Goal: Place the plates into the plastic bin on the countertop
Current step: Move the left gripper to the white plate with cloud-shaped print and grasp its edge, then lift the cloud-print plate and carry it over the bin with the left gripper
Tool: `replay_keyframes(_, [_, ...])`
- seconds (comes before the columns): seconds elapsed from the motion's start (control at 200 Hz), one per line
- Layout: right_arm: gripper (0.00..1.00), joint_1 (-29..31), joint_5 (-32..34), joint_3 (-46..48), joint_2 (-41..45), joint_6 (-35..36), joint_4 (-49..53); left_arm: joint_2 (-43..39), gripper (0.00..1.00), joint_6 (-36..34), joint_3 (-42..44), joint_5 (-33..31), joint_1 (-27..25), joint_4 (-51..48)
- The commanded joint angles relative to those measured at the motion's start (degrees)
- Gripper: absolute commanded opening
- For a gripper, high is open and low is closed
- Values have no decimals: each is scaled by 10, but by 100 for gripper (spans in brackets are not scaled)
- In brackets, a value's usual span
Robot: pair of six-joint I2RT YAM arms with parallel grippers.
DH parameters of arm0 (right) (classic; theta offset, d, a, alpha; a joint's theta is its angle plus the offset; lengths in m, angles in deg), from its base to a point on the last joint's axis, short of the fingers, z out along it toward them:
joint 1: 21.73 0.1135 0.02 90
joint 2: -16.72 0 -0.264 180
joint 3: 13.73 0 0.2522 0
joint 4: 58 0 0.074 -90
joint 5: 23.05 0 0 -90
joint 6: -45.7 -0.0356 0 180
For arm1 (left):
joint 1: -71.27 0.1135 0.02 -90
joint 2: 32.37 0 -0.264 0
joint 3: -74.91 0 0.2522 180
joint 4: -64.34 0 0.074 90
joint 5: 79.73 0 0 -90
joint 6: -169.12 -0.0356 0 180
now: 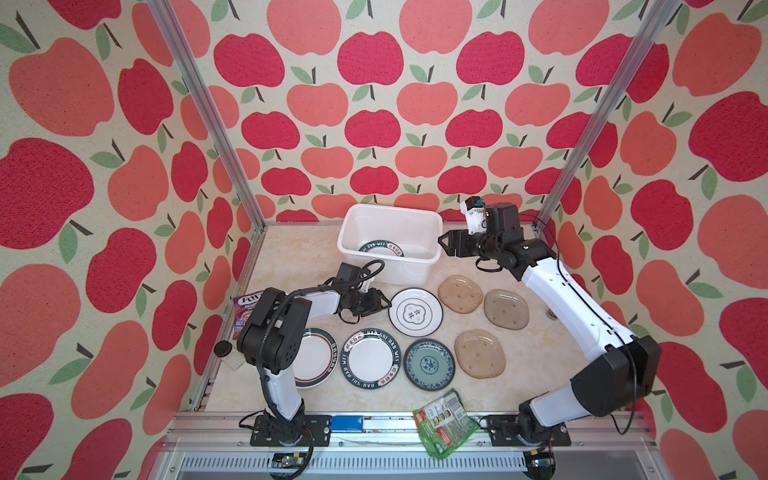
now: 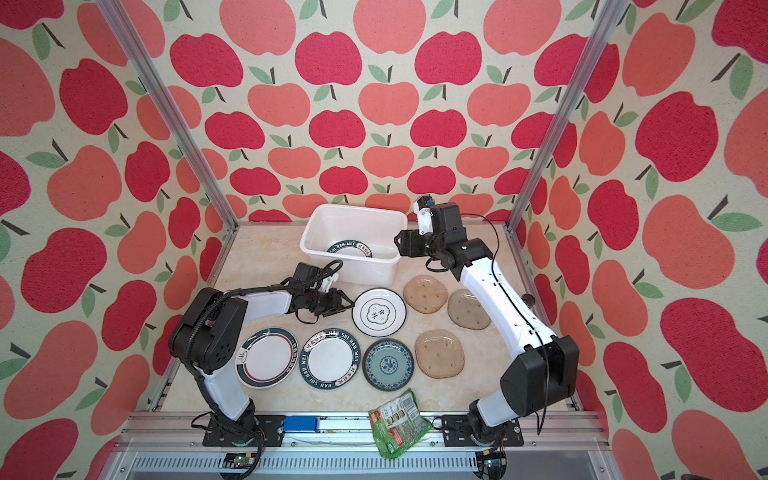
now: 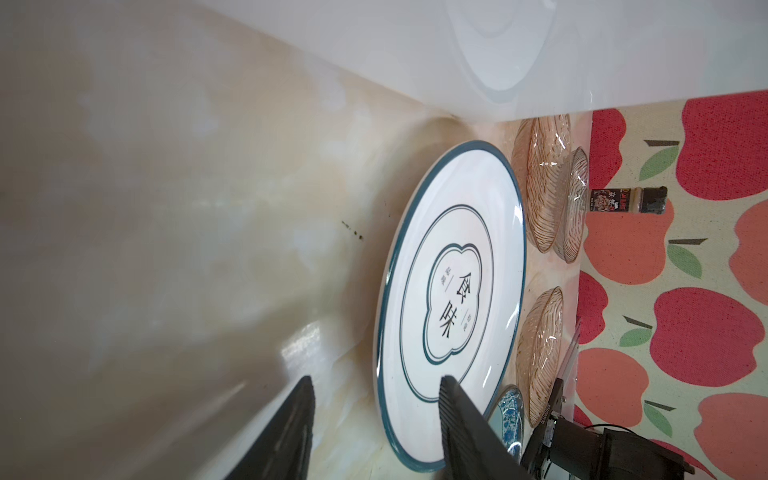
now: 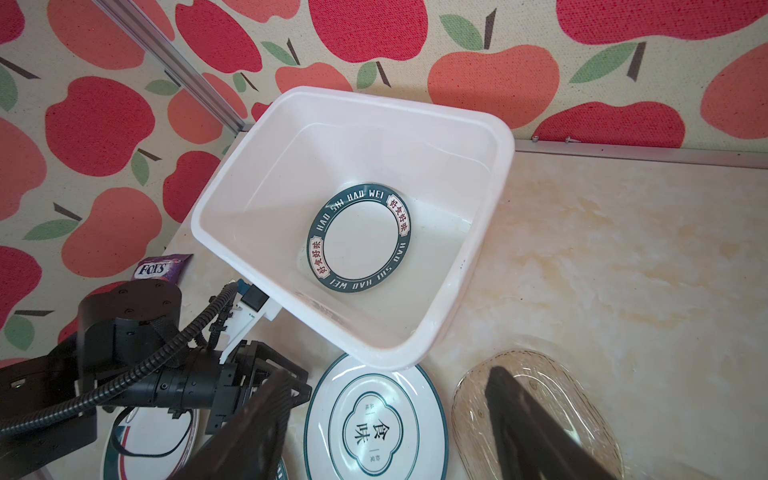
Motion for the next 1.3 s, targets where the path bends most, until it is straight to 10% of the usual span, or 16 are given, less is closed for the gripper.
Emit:
replay_keyframes(0.0, [77,-5,-2,13,20,-5,-10,24,49,-15,-33,9,-12,-1])
replay_keyframes(0.395, [77,-16,3,39,25,-5,-14,76,34,-14,-63,7,-20,-25])
replay_keyframes(0.745, [78,-20,5,46,27,-8,-18,84,0,5,-55,33,-11,0])
replay_keyframes(1.291, [78,-46,-14,47,24,-33,-34,-104,0,-1,-34,221,11,-95])
